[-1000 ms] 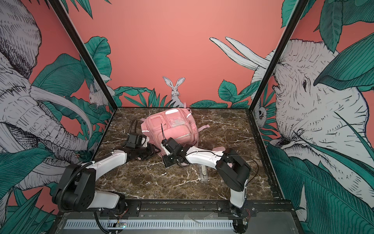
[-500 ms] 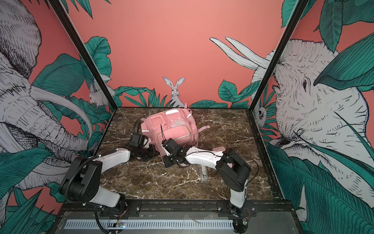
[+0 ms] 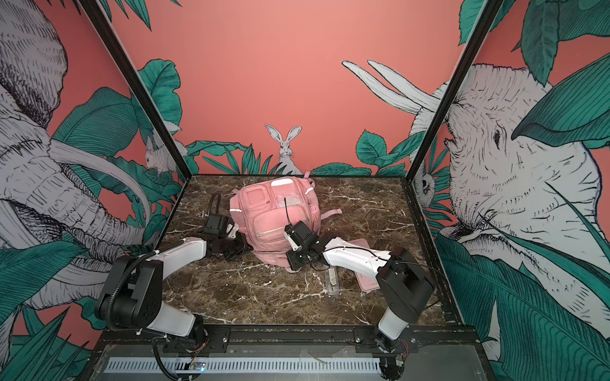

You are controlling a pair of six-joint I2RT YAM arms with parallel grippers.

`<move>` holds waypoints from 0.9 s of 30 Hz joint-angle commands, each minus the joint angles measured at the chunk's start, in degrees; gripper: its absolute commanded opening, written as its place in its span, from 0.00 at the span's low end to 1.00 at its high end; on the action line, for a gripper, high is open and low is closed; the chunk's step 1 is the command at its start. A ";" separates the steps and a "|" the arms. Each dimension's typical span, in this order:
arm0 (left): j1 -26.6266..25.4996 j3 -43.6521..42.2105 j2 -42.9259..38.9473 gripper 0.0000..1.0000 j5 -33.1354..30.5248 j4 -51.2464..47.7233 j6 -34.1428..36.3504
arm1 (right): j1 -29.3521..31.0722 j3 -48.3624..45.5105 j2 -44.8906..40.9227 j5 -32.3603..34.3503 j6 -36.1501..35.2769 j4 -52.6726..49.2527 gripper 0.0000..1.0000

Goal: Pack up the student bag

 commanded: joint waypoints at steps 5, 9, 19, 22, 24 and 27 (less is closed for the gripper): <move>2.20 2.64 -0.92 0.00 -2.69 -0.54 2.45 | -4.00 -3.10 -5.30 0.66 -1.71 -3.82 0.00; 2.18 4.55 2.34 0.00 -2.51 2.18 1.71 | -3.43 -2.80 -4.70 -1.82 -0.78 -2.87 0.00; 2.17 16.05 12.42 0.00 -1.49 5.41 -0.69 | 2.58 1.28 -1.79 -3.75 1.38 0.02 0.00; 2.17 19.61 14.93 0.05 -1.16 5.03 -0.18 | 3.98 4.61 2.15 -4.71 2.34 1.66 0.00; 2.17 21.17 15.89 0.17 0.05 4.22 0.53 | 4.65 6.36 3.85 -5.24 3.24 3.12 0.00; 2.19 20.96 14.28 0.35 0.44 2.24 2.25 | 5.23 9.53 6.49 -5.87 4.01 4.03 0.00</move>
